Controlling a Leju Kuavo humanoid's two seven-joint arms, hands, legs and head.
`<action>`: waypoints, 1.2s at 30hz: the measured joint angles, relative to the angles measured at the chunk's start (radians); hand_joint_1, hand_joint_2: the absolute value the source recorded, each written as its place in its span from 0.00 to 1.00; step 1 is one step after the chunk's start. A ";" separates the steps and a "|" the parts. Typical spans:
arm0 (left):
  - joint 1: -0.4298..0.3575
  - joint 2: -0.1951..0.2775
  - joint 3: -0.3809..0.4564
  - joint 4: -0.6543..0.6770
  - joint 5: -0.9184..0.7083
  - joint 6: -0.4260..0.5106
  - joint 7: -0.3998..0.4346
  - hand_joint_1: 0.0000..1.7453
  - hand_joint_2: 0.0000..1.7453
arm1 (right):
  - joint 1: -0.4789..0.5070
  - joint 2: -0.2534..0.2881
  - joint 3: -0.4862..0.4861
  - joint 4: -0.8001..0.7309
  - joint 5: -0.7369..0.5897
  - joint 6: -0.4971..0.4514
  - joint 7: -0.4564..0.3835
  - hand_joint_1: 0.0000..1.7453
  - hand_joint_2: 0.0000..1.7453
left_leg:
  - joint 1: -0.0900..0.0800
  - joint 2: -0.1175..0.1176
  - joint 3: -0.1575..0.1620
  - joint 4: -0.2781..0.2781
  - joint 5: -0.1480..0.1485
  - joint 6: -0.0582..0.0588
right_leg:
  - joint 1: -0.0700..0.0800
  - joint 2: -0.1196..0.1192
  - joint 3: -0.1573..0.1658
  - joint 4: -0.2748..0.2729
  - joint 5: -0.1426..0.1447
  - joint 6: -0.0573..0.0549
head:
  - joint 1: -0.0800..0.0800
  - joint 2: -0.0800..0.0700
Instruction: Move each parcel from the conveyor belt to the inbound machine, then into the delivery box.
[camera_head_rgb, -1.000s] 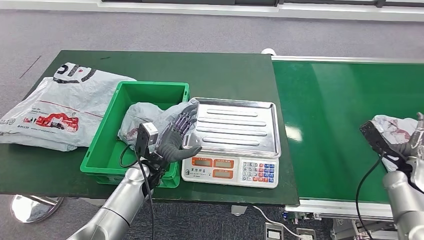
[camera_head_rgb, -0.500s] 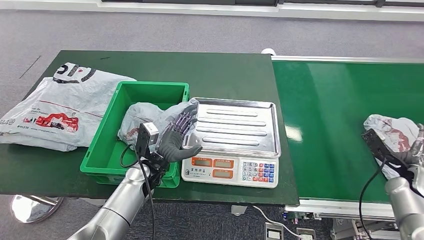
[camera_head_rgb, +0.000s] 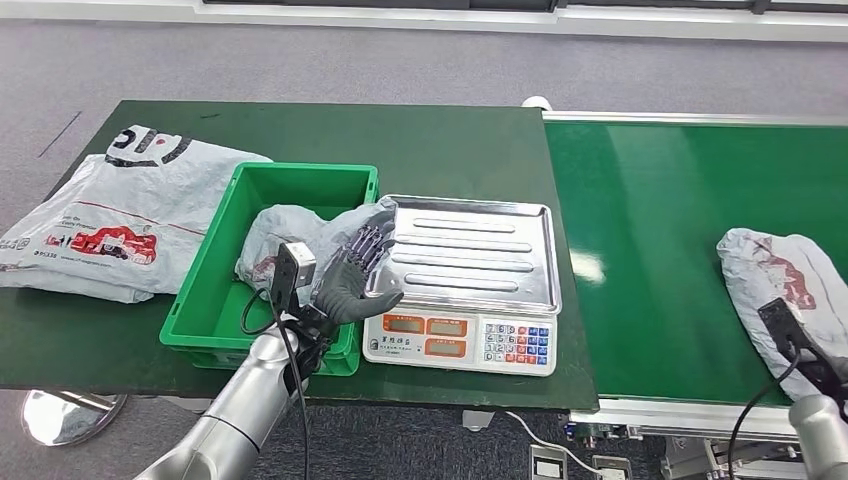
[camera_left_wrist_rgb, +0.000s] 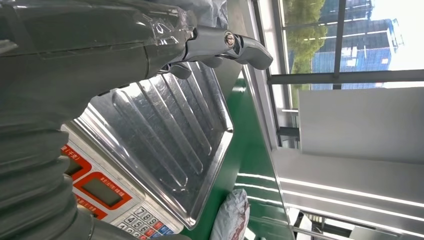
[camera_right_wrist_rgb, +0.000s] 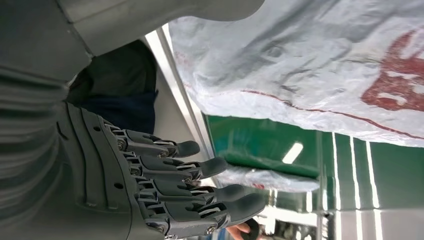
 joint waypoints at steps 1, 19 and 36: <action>0.000 0.000 0.000 0.000 -0.001 0.004 0.000 0.00 1.00 | 0.003 0.001 -0.001 -0.001 0.021 -0.004 -0.001 0.00 1.00 | 0.000 0.000 0.000 0.000 0.000 0.000 | 0.000 0.000 0.000 0.000 0.000 0.000 | 0.000 0.000; 0.010 0.001 0.000 -0.005 -0.007 0.011 -0.003 0.00 1.00 | 0.039 0.072 -0.001 -0.294 0.081 -0.087 -0.216 0.00 1.00 | 0.000 -0.001 -0.001 0.000 0.001 0.000 | 0.000 -0.001 0.000 0.000 0.000 0.000 | 0.000 0.000; 0.001 0.001 0.000 0.012 -0.024 0.011 -0.020 0.00 1.00 | -0.100 0.083 0.077 -0.244 0.191 0.403 0.055 0.00 1.00 | 0.000 -0.002 0.000 0.000 0.001 0.001 | 0.000 -0.003 0.001 0.000 0.000 0.000 | 0.000 0.000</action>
